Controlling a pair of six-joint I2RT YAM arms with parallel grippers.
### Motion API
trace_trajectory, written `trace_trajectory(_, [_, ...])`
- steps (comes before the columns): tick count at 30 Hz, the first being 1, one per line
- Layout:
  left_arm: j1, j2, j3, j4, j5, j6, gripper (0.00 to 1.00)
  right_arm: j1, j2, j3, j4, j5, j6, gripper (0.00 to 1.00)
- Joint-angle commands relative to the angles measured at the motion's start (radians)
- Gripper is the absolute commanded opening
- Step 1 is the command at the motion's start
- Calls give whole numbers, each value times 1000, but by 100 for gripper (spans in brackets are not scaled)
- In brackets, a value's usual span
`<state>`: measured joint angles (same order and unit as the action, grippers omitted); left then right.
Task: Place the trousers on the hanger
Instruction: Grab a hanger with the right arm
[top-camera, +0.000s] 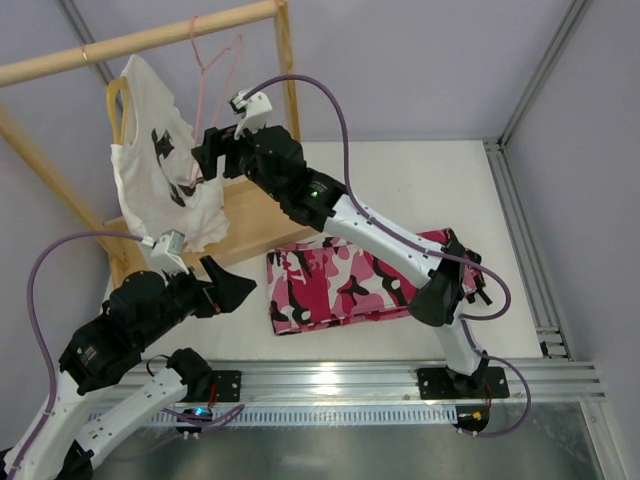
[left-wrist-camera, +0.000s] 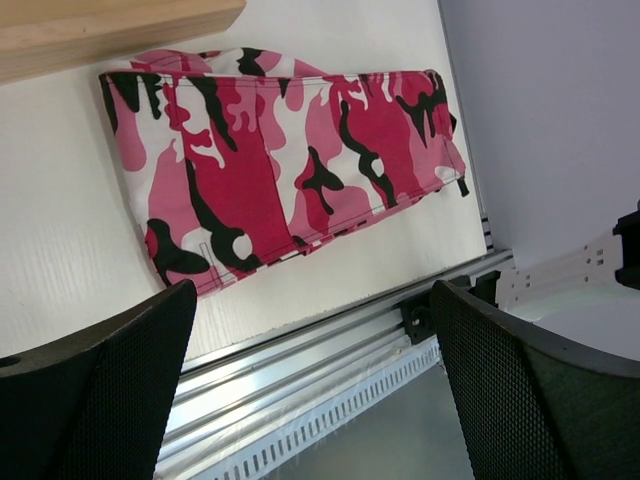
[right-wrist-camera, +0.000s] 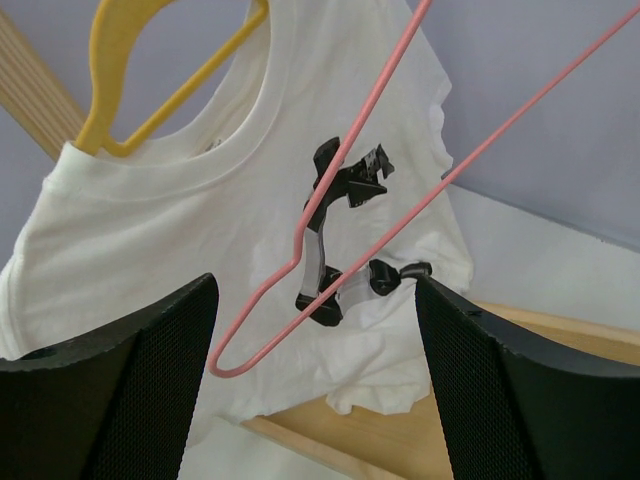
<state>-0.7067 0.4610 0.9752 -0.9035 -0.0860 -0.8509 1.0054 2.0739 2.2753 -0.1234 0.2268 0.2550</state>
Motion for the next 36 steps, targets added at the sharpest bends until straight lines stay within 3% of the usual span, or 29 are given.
trace_trajectory(1, [0,-15,0,-6,-21,51,99,13,5,39,82,65,36,82])
trace_trajectory(6, [0,31,120,-23,-198,144,92,16,-102,-86,99,124,52,82])
trace_trajectory(12, [0,240,346,-15,-271,234,85,16,-198,-140,-24,273,20,82])
trace_trajectory(16, [0,358,488,-37,-402,269,76,15,-302,-279,-12,266,0,82])
trace_trajectory(20, [0,455,606,15,-445,349,39,7,-417,-424,16,250,0,82])
trace_trajectory(26, [0,534,680,86,-650,423,0,-25,-549,-563,8,197,1,82])
trace_trajectory(32, [27,611,711,100,-759,475,0,-70,-620,-597,-18,123,23,82])
trace_trajectory(35, [122,675,743,58,-706,452,0,-73,-630,-603,-24,123,27,82])
trace_trajectory(36, [189,691,758,23,-627,438,0,-74,-632,-602,-21,109,27,82])
